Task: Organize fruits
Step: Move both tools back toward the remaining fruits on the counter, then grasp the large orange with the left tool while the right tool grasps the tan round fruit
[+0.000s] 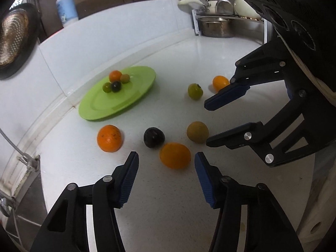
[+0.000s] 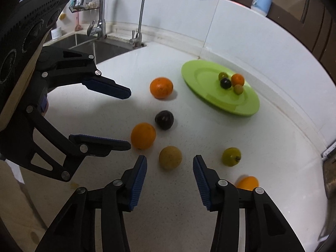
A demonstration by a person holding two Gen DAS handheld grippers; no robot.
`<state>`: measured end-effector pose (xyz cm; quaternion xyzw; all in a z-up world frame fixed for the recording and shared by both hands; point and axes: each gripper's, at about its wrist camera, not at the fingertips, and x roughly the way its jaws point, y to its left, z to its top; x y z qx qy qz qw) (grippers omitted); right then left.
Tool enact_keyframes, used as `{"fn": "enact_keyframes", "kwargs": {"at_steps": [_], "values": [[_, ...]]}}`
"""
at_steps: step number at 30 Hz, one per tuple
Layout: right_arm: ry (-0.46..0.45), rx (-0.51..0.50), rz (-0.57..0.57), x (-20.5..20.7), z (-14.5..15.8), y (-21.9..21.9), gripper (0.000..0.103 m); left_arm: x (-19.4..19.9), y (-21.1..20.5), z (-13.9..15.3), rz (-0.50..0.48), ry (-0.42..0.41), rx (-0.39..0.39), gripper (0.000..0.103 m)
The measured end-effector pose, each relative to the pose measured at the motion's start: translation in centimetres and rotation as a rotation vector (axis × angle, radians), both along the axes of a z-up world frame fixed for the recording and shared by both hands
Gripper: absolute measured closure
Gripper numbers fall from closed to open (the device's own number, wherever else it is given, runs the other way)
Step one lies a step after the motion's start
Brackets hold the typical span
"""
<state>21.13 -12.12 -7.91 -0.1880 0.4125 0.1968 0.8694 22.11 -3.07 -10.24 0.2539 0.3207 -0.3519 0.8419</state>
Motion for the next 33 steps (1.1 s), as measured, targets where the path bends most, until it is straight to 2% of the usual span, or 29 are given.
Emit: {"fn": "enact_keyframes", "kwargs": {"at_steps": [4, 7, 11, 16, 19, 25, 33], "values": [[0.013, 0.003, 0.0, 0.6, -0.7, -0.1, 0.06, 0.8, -0.3, -0.6, -0.013, 0.035, -0.001, 0.055], [0.031, 0.009, 0.001, 1.1, -1.0, -0.2, 0.065, 1.2, -0.5, -0.8, -0.027, 0.051, -0.01, 0.056], [0.047, 0.025, 0.004, 1.5, -1.4, -0.4, 0.065, 1.5, -0.8, -0.9, -0.041, 0.056, -0.013, 0.056], [0.073, 0.053, 0.002, 2.1, -1.8, -0.5, 0.066, 2.1, -0.9, -1.2, -0.041, 0.101, -0.034, 0.06], [0.097, 0.076, -0.003, 2.3, -2.0, -0.6, 0.072, 2.0, -0.9, -1.2, -0.038, 0.117, -0.048, 0.067], [0.1, 0.119, -0.028, 2.1, -2.1, -1.0, 0.074, 2.2, -0.6, -0.8, 0.032, 0.151, -0.075, 0.067], [0.074, 0.172, -0.091, 1.8, -1.0, -1.5, 0.074, 1.7, 0.2, 0.5, 0.11, 0.143, -0.112, 0.067]]}}
